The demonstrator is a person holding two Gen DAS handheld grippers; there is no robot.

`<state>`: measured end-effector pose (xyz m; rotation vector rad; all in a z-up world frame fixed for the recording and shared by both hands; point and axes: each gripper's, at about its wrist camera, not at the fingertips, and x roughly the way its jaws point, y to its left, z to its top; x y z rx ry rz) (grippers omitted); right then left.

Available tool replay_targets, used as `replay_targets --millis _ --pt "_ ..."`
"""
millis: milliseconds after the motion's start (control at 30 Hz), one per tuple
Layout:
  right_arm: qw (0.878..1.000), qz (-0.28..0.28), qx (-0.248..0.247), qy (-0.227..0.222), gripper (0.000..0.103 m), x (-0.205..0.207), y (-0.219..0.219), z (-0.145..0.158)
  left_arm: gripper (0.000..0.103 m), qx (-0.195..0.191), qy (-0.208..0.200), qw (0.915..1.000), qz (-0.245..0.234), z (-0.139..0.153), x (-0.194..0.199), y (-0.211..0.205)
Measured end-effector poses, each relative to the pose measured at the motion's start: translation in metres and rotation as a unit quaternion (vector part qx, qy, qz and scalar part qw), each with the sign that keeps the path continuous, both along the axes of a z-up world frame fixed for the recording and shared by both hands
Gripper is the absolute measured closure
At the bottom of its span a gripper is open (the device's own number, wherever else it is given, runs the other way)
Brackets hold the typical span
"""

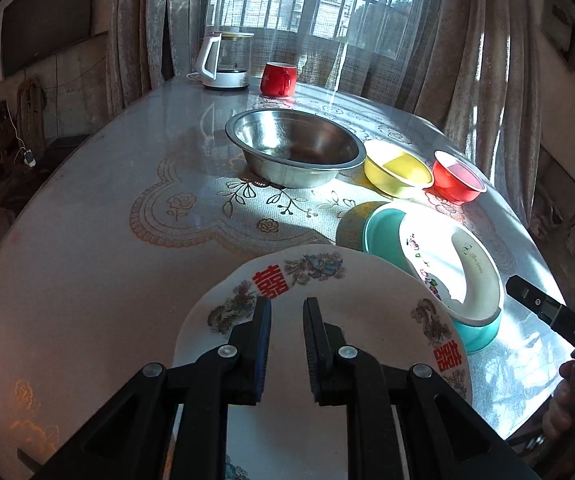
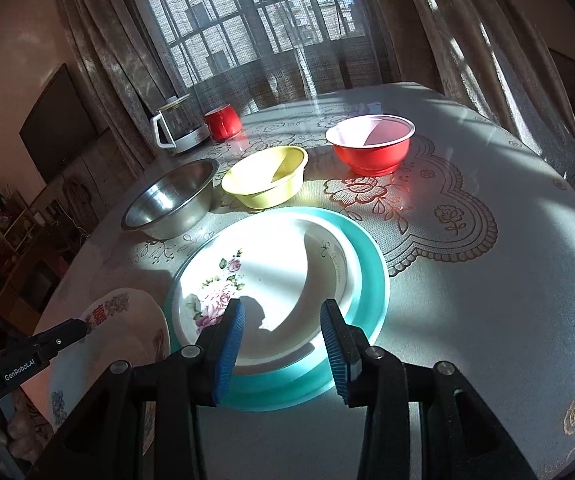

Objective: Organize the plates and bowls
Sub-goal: 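Grasp the rim of the large double-happiness plate with the left tool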

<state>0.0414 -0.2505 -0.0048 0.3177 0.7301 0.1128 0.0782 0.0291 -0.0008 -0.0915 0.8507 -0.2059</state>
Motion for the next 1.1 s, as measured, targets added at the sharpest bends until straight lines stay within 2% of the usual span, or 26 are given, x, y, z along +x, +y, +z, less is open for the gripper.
replay_targets --millis 233,533,633,767,900,1100 --pt "0.997 0.057 0.042 0.007 0.063 -0.007 0.014 0.000 0.086 -0.011 0.011 0.9995 0.029 -0.008 -0.005 0.030" --pt "0.991 0.113 0.070 0.020 0.063 -0.017 0.032 -0.005 0.087 -0.077 0.005 0.9949 0.066 -0.003 -0.018 0.079" --pt "0.987 0.136 0.084 0.024 0.063 -0.021 0.037 -0.007 0.087 -0.078 -0.003 0.9939 0.078 -0.003 -0.024 0.092" --pt "0.981 0.164 0.092 0.036 0.063 -0.025 0.044 -0.013 0.087 -0.101 0.008 0.9908 0.090 -0.010 -0.030 0.107" --pt "0.978 0.175 0.099 0.050 0.063 -0.027 0.049 -0.022 0.087 -0.113 0.018 0.9904 0.078 -0.017 -0.036 0.111" --pt "0.977 0.172 0.105 0.065 0.063 -0.025 0.050 -0.033 0.087 -0.134 -0.003 0.9900 0.044 -0.018 -0.044 0.103"
